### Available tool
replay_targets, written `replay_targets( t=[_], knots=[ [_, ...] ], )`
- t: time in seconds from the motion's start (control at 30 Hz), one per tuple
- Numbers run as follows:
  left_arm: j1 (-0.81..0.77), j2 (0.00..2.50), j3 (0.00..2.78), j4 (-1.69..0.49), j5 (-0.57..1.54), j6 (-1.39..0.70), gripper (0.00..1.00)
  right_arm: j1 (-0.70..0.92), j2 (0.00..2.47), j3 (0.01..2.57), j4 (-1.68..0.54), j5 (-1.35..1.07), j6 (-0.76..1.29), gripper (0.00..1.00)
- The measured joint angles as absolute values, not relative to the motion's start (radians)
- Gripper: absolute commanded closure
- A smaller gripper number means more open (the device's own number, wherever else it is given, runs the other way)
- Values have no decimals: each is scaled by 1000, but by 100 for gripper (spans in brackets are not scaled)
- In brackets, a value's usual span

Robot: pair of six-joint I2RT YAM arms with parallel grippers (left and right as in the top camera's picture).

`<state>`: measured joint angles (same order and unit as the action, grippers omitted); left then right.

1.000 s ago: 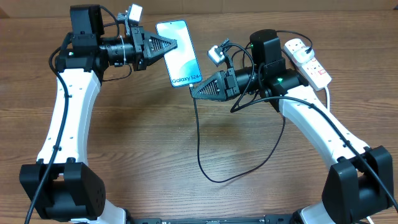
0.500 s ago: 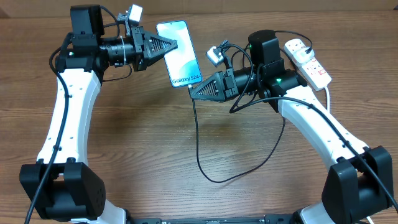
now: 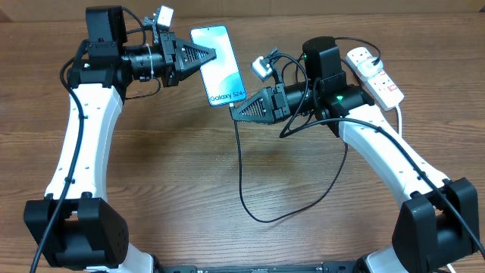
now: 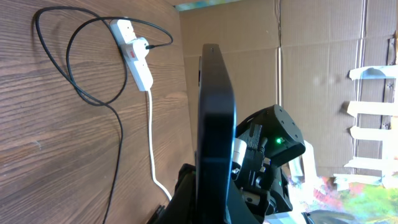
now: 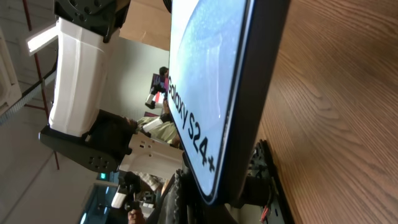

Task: Plug charger to phone and switch on socket
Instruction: 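Push the USB-C plug into the phone's bottom port with the right gripper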

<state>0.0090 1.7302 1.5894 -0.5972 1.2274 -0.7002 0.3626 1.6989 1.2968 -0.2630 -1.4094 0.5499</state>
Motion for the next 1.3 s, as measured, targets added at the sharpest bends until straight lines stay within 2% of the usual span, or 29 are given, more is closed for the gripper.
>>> replay_targets(
  t=[1.3],
  knots=[
    [8,1730,1589,-598,1238,-701,96,381,1699,1297,-264,-1386,550,96]
  ],
)
